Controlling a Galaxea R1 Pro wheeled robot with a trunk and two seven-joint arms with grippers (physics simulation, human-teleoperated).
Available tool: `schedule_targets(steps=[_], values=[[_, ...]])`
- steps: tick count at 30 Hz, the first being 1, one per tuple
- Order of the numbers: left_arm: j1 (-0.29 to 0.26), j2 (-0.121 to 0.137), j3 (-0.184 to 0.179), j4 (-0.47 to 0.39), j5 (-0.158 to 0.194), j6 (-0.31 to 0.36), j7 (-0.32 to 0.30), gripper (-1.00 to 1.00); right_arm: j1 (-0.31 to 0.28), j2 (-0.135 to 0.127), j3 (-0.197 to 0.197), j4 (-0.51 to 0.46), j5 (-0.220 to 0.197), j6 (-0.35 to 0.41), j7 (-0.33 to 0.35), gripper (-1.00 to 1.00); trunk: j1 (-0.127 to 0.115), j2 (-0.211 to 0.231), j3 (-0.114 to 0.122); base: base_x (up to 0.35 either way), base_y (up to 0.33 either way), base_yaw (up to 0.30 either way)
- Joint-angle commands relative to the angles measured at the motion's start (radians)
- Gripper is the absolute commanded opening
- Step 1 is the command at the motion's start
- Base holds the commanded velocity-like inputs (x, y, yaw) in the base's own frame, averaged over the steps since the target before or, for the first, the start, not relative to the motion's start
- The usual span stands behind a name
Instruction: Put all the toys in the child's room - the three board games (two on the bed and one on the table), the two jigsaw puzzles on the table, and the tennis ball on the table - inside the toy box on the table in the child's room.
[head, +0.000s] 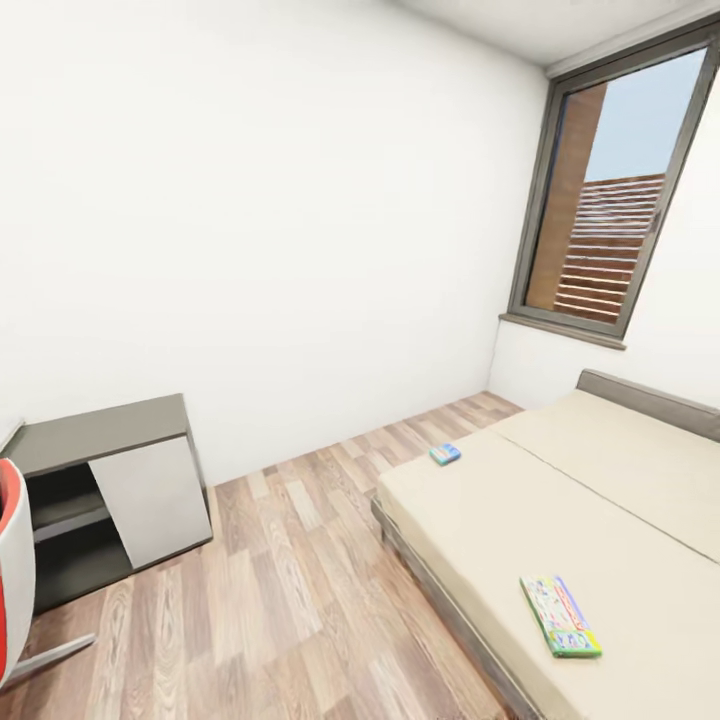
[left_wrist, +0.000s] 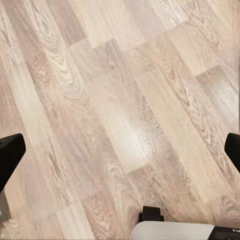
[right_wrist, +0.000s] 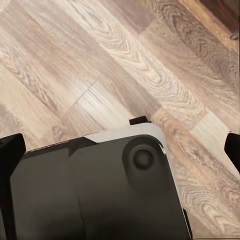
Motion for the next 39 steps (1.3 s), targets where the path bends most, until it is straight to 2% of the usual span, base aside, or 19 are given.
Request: schedule_targets(steps=[1,30,39], values=[[0.0,0.0,-0.001,0.001,0.0,-0.003,0.003,1.0,-0.001,0.001,-0.005,0.001,-0.002,-0.003,0.0,1.0,0.0,-0.001,0.0,-0.022,0.05,-0.273],[0.0,0.0,-0.001,0.001,-0.001,-0.003,0.003,1.0,-0.001,0.001,-0.005,0.001,-0.002,-0.003,0.0,1.0,0.0,-0.001,0.0,-0.002,0.005,-0.28],[0.0,0.001,-0.001,0.001,0.0,-0.003,0.003,1.0,-0.001,0.001,-0.005,0.001,-0.003,-0.003,-0.001,1.0,0.0,-0.001,0.0,0.092,0.048,-0.281]])
